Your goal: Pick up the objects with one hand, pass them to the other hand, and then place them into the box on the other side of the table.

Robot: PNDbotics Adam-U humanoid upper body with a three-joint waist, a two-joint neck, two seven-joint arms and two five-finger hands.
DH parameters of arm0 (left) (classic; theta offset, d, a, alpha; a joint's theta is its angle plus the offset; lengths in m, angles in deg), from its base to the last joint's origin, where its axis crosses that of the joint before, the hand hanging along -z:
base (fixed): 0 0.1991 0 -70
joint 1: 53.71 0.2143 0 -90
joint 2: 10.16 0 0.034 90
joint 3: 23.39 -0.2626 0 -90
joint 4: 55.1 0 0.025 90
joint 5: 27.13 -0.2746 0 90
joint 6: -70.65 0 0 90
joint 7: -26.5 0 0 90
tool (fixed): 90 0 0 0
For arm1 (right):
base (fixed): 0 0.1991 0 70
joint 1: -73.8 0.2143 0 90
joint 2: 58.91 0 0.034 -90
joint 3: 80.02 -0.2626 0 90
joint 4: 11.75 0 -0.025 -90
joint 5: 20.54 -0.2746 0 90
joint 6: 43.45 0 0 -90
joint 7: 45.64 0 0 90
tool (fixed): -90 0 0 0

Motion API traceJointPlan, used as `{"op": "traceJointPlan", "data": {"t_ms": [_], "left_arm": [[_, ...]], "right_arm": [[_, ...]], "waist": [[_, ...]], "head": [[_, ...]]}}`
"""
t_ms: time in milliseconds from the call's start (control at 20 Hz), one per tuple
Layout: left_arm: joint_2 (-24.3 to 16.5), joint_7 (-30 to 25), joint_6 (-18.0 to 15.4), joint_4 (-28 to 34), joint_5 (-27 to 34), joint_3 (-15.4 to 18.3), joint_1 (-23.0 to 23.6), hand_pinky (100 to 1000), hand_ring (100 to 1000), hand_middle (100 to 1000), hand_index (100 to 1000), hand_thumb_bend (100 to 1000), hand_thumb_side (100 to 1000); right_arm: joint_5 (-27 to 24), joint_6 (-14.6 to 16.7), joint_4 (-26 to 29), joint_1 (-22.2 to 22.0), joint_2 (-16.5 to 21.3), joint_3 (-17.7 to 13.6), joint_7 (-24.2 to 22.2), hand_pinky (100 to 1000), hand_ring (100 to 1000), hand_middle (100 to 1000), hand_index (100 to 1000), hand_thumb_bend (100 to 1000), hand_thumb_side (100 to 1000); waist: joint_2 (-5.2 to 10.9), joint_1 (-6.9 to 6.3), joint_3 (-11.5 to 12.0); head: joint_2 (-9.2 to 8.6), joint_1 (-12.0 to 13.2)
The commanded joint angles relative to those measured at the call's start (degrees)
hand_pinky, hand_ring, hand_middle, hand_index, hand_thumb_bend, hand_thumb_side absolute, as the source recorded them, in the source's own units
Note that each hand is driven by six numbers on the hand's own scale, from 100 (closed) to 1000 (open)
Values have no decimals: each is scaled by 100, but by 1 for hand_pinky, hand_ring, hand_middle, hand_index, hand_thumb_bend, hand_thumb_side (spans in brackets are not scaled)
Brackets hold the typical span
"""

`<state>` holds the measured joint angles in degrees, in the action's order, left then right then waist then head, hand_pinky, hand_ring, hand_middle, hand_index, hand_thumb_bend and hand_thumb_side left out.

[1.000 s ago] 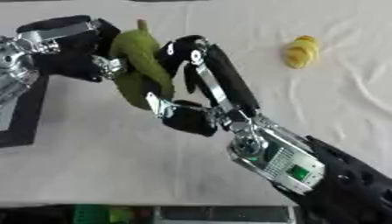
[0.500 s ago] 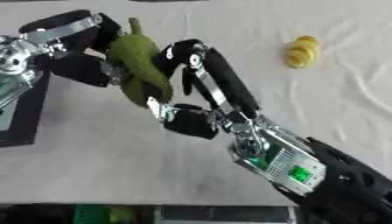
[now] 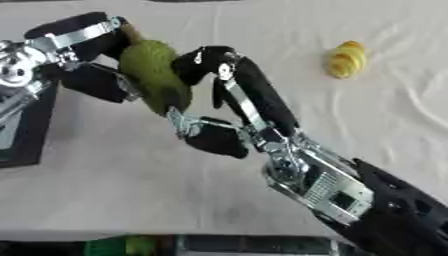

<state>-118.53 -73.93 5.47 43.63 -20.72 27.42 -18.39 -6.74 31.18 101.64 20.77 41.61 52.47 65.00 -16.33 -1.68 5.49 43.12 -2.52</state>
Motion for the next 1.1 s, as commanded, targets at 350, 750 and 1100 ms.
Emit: {"op": "traceJointPlan", "data": {"t_ms": [350,750,1100], "left_arm": [[-201,67,74,-7,-252,240,-58,405,260,195,231,129,114],[-319,173,79,-154,-475,358,52,390,259,188,226,165,121],[-497,18,144,-153,-635,447,160,387,259,183,223,191,131]], "right_arm": [[464,-639,120,43,56,34,-349,315,639,670,796,100,480],[510,-718,120,3,63,38,-233,318,649,695,828,100,496],[551,-878,120,-1,71,29,-73,312,649,695,846,100,477]], "waist": [[94,-1,-1],[81,-1,3],[78,1,9]], "head": [[-101,43],[-143,97],[-194,157]]}}
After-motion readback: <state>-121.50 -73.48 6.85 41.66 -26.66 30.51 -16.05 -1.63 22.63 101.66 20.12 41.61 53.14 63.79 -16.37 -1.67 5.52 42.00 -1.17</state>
